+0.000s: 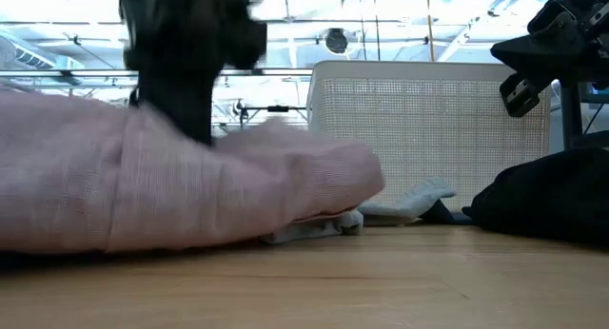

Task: Pick & Place Cloths
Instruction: Put the pink polo into the white bin

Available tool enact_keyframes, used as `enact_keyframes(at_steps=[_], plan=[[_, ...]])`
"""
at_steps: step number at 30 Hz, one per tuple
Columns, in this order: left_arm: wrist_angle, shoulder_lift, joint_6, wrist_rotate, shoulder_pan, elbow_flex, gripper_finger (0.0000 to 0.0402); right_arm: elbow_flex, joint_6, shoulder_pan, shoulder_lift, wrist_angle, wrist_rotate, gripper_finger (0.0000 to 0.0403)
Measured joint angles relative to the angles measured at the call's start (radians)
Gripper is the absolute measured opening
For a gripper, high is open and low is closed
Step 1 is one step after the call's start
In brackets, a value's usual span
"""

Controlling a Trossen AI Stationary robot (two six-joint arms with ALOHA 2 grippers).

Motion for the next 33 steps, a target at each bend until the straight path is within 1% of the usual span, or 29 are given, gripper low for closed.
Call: enact_keyframes(at_steps=[9,16,21,25,29,33], plan=[[0.044,-0.217,-0.003,-0.034,0.003,0.002,0.0020,0.000,0.000,0.000,0.000,-0.015,0.000,0.0004],[0.161,-0.343,0.001,-0.051,0.005,0.004,0.0020,0.000,0.000,0.000,0.000,-0.021,0.000,0.0004],[0.248,-0.410,-0.008,-0.073,0.011,0.004,0.0020,0.000,0.000,0.000,0.000,-0.022,0.000,0.0004],[0.393,-0.446,0.005,-0.102,0.019,0.005,0.0019,0.000,0.000,0.000,0.000,-0.023,0.000,0.0004],[0.583,-0.461,0.094,-0.101,0.026,0.005,0.0019,0.000,0.000,0.000,0.000,-0.023,0.001,0.0004],[0.805,-0.462,0.216,-0.048,0.036,0.005,0.0019,0.000,0.000,0.000,0.000,-0.023,0.002,0.0004]])
